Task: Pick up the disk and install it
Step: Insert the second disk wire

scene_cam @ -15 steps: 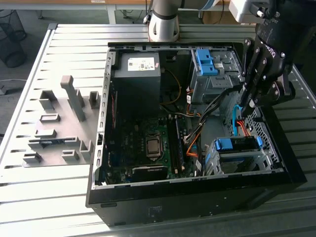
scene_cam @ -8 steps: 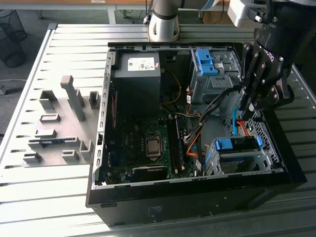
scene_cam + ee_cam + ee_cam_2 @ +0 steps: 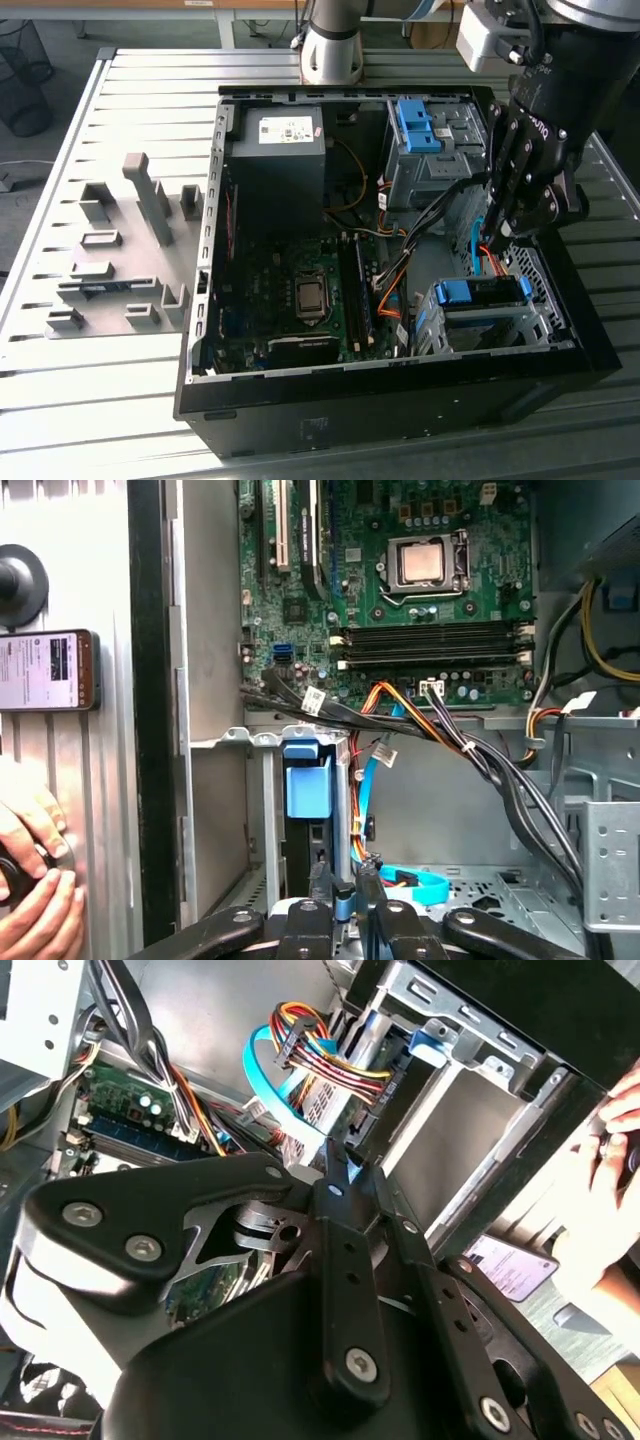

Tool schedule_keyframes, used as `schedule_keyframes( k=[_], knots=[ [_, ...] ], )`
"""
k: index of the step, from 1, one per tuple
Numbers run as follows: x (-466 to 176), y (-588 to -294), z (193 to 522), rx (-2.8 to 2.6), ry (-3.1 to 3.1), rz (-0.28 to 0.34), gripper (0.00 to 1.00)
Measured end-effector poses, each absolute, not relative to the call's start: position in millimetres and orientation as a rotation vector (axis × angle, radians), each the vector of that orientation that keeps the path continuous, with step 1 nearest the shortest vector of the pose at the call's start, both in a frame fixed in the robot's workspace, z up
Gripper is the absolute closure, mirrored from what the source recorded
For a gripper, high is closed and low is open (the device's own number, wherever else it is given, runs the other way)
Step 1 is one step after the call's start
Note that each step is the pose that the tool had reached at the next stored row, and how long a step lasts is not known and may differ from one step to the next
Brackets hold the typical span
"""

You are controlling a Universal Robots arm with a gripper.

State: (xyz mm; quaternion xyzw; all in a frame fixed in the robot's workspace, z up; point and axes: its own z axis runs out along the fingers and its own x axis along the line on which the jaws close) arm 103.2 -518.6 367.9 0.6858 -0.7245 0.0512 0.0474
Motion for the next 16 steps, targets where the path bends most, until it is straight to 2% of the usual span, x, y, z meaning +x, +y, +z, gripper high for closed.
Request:
schedule_keyframes(
  k=[3, 4, 8, 13, 16],
  knots=[
    [103.4, -518.6, 366.1, 2.092, -2.21, 0.157, 0.77],
    [103.5, -518.6, 365.8, 2.092, -2.21, 0.156, 0.83],
    [103.6, -521.5, 363.6, 2.096, -2.214, 0.148, 0.84],
    [103.6, -528.2, 362.6, 2.136, -2.257, 0.058, 0.84],
    [103.5, -533.5, 358.3, 2.141, -2.262, 0.047, 0.84]
  ],
)
